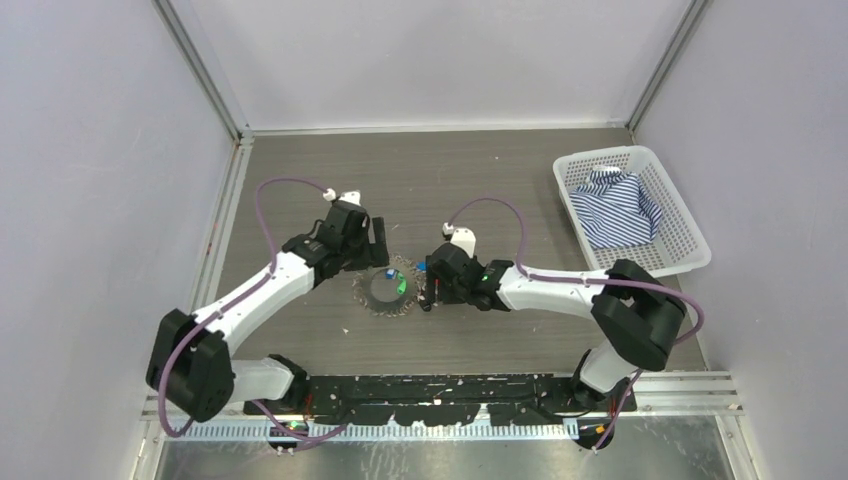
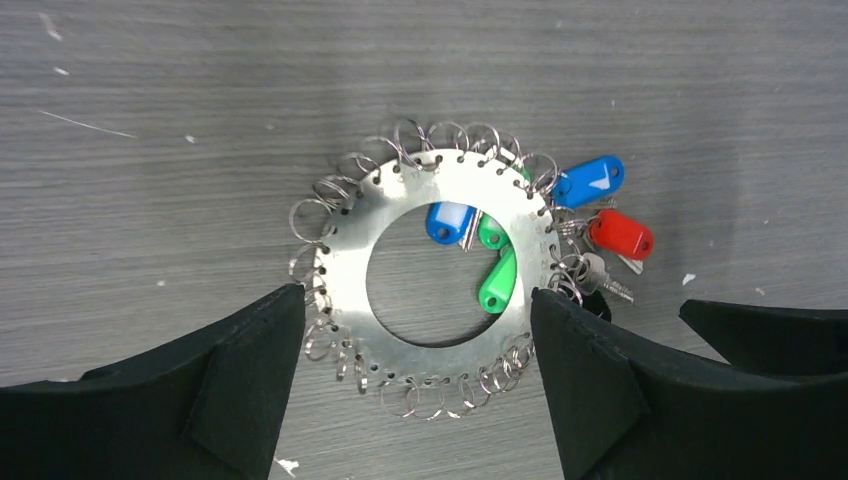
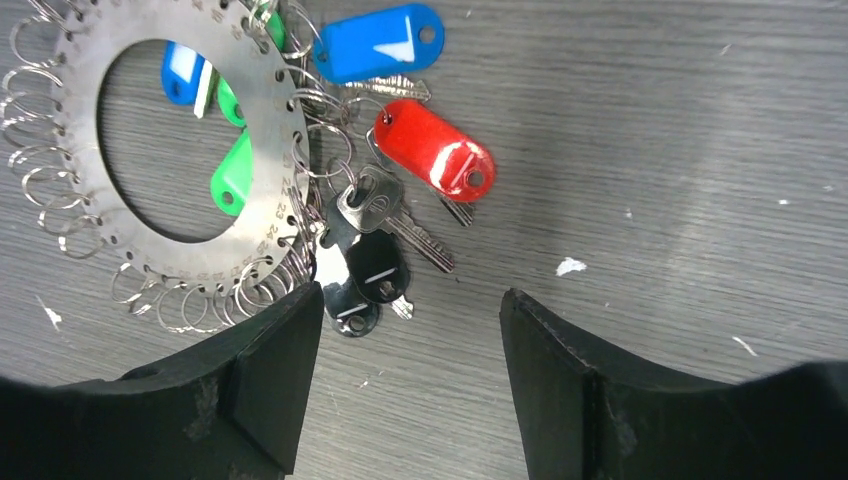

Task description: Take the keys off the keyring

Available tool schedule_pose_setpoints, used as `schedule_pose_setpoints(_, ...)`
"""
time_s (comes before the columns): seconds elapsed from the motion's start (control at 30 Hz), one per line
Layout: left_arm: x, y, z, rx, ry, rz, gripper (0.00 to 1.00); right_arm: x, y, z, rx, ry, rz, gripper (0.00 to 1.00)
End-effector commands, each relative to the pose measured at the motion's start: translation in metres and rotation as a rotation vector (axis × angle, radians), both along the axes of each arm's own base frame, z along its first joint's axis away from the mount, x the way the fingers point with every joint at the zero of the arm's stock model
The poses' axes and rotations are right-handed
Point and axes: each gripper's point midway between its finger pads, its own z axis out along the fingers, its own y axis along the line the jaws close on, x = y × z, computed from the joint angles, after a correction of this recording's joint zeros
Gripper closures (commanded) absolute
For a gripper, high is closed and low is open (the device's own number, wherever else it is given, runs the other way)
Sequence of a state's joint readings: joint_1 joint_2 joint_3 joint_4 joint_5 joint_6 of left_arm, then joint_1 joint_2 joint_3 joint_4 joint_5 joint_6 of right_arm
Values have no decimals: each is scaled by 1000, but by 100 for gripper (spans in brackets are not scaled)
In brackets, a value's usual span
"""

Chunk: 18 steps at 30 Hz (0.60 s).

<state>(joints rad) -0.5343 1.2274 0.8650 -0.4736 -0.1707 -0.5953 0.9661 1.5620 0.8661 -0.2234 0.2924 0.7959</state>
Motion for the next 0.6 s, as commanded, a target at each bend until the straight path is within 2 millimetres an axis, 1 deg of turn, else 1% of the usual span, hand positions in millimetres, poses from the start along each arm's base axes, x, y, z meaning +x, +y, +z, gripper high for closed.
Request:
schedule_pose_setpoints(0.0,6,-24,-8,-76,24,-65,19,-2,15,-9,40,4,-8,31)
schedule_pose_setpoints(0.1,-1,-29,-24,-99,64,-89,25,-2,20,-18,36,16,4,35)
schedule_pose_setpoints(0.23,-12,-37,-41,-129,112,-107,31,4,17,-30,-28,20,-6,38)
schedule_pose_setpoints(0.37,-24,-46,-57,-115,148,-129,39,19,3,-37,-103,17,-50,53)
schedule_pose_setpoints(0.47,-37,-56,-72,-93,192,-158,44,37,-8,-38,-153,7,-82,68)
schedule_pose_setpoints(0.5,-38,-55,-78,-68,190,-150,46,44,-13,-39,-167,5,-95,72)
schedule_pose_setpoints(0.57,-44,-59,-86,-64,204,-155,51,58,-18,-39,-176,2,-112,79)
